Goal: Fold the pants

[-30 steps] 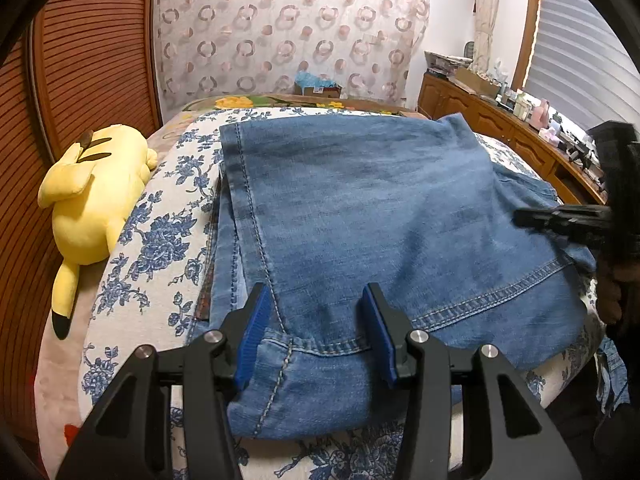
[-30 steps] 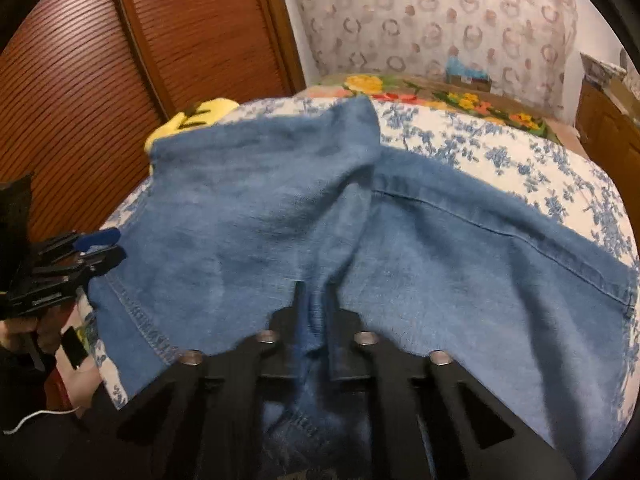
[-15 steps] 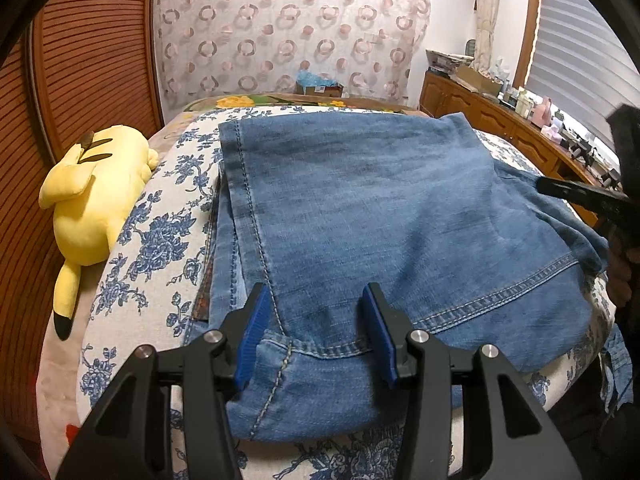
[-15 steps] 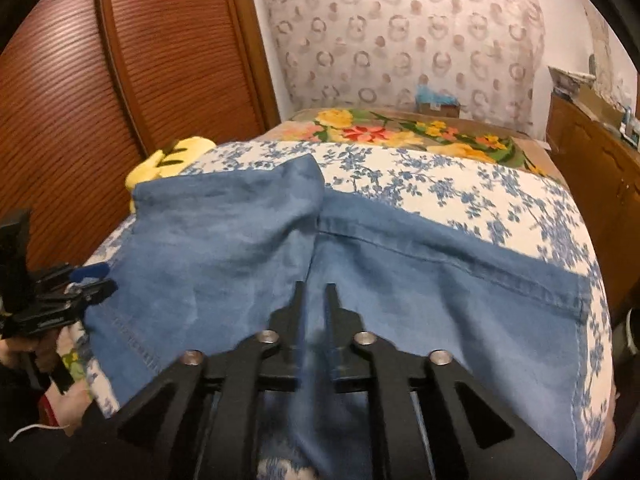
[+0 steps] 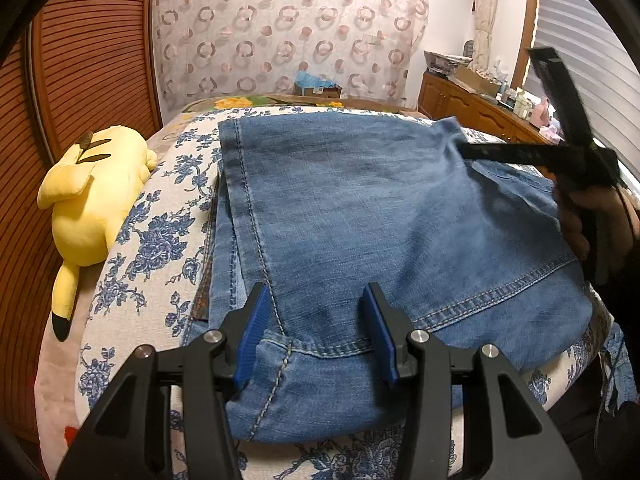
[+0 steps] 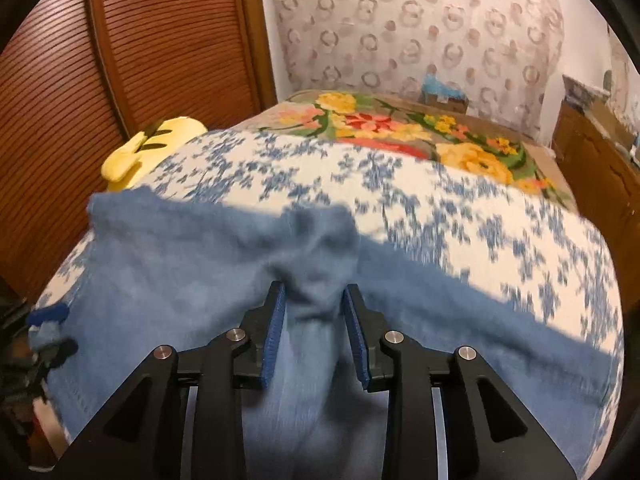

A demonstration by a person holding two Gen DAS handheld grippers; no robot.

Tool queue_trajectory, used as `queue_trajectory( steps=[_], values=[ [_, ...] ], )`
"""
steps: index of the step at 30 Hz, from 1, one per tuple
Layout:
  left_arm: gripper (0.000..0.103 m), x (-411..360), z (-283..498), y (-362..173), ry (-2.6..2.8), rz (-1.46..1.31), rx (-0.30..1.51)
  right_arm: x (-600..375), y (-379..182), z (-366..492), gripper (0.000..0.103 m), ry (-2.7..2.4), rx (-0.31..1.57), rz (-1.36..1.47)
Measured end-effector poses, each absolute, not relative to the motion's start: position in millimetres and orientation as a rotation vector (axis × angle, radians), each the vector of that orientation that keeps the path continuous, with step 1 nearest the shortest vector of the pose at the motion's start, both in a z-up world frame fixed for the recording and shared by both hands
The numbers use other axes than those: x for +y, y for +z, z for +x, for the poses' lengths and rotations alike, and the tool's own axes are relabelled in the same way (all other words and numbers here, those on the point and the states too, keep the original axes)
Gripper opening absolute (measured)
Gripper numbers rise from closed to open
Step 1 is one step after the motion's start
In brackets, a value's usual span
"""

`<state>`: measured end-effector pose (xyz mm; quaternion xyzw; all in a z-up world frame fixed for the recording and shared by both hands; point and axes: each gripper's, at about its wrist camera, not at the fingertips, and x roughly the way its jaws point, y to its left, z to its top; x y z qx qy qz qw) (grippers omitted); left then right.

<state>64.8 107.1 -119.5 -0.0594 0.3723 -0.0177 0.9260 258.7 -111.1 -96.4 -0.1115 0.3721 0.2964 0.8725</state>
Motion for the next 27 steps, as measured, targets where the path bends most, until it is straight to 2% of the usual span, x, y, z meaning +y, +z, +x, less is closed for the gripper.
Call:
queue_trajectory(
  steps=[7,18,19,21,27],
  values=[
    [0.047,108,65,-120,-0.04,-0.121,0.762,-114,-98,289,0.029,0.581,0.813,-0.182],
    [0.048,103,65,-118,-0.014,-0.106,0.764,-146,-76,239,0.03,0.631,0.743,-0.179],
    [0.048,102,64,-117,-0.011,-0.103,0.763,-150,-75,234,0.03,0.629,0.738,-0.178],
    [0.048,101,62,-113,-0.008,-0.102,0.753,-163,-73,222,0.039,0.618,0.723,-0.17],
    [0.048,87,56,-96,-0.04,-0.079,0.711,-223,-75,186,0.048,0.531,0.698,-0.153]
  ],
)
